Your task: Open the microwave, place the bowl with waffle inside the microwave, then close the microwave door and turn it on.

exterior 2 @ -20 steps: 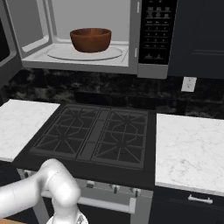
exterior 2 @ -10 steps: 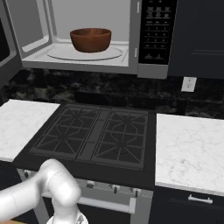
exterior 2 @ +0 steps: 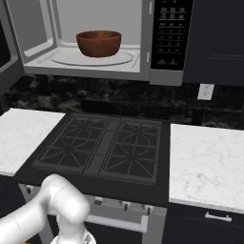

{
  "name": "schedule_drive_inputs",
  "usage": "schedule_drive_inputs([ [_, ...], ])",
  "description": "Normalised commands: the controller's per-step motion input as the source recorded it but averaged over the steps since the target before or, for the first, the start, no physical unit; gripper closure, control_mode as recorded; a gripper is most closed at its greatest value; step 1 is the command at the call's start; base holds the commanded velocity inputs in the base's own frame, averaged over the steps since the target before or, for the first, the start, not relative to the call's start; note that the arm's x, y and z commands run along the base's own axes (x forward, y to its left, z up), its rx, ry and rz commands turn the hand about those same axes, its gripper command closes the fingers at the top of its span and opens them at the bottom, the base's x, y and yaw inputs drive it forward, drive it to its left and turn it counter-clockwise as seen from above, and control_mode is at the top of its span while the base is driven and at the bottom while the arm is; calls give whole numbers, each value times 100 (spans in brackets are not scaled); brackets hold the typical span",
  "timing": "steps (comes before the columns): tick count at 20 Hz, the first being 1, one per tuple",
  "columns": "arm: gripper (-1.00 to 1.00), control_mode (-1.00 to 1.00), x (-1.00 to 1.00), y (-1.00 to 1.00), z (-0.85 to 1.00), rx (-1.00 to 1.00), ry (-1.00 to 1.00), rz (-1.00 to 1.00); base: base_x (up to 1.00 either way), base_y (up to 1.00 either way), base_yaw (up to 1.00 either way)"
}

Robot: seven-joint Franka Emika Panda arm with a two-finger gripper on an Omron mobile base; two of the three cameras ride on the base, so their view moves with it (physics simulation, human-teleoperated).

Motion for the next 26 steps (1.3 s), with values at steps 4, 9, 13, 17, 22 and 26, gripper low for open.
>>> schedule_drive_inputs([
  [4,-100,-100,0,-59,6,-13,-1,0,0,0,0],
  [9,-100,-100,-8,-85,29,-1,-11,0,0,0,0],
  [13,-100,-100,0,-97,47,7,-8,0,0,0,0],
  [17,-100,-100,2,-96,43,9,-2,0,0,0,0],
  [22,-100,-100,24,-80,7,11,0,0,0,0,0],
  [26,-100,-100,44,-72,0,15,0,0,0,0,0],
])
